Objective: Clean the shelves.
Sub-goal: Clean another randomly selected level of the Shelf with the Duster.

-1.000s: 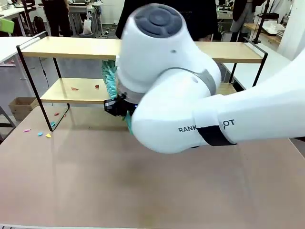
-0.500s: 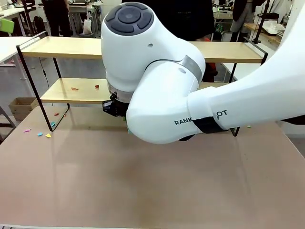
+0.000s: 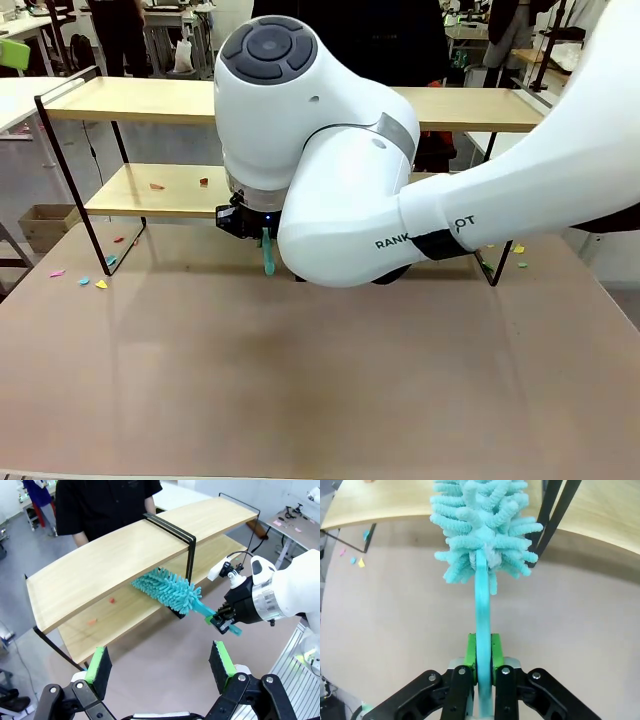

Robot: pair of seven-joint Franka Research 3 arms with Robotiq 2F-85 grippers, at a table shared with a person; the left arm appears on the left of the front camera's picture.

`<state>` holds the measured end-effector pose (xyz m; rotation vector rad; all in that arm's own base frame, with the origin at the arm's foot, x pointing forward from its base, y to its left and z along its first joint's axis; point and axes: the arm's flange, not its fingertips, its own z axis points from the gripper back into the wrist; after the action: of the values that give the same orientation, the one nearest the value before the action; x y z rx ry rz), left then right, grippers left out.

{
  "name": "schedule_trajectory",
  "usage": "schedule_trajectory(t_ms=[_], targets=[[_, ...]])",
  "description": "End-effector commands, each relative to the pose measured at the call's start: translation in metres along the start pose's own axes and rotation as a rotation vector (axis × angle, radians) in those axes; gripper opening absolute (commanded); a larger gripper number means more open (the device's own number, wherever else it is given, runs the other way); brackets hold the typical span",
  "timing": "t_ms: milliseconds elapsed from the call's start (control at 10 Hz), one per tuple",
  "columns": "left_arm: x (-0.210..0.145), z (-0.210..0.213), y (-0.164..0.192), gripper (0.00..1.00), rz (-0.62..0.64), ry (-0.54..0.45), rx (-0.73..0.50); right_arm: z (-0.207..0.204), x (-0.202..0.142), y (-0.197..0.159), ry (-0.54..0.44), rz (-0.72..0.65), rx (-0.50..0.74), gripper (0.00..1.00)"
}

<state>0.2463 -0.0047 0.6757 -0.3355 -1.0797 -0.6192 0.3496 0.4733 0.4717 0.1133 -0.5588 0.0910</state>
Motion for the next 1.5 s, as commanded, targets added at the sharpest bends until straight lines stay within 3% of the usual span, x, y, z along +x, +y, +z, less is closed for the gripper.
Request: schedule_trajectory(t_ms=[0,400,1000,1300,1400], targets=[[-0.001,0.0,0.0,1.0,-0.001,-0.009,-0.007,-0.014,0.013,0.025,-0.049,-0.066,-0.045,0.12],[-0.001,0.0,0.0,1.0,-0.001,-0.009,-0.007,-0.031,0.022,0.022,0.073,-0.116,-0.045,0.12],[-0.001,0.0,0.0,1.0,-0.001,-0.009,-0.007,-0.05,0.057,0.071,0.188,0.041,0.219,0.12],[-0.001,0.0,0.0,1.0,-0.001,-0.009,-0.007,-0.041,0.073,0.094,0.402,0.259,0.465,0.12],[-0.001,0.0,0.0,1.0,-0.001,-0.009,-0.007,-0.032,0.075,0.079,0.484,0.307,0.5,0.12]])
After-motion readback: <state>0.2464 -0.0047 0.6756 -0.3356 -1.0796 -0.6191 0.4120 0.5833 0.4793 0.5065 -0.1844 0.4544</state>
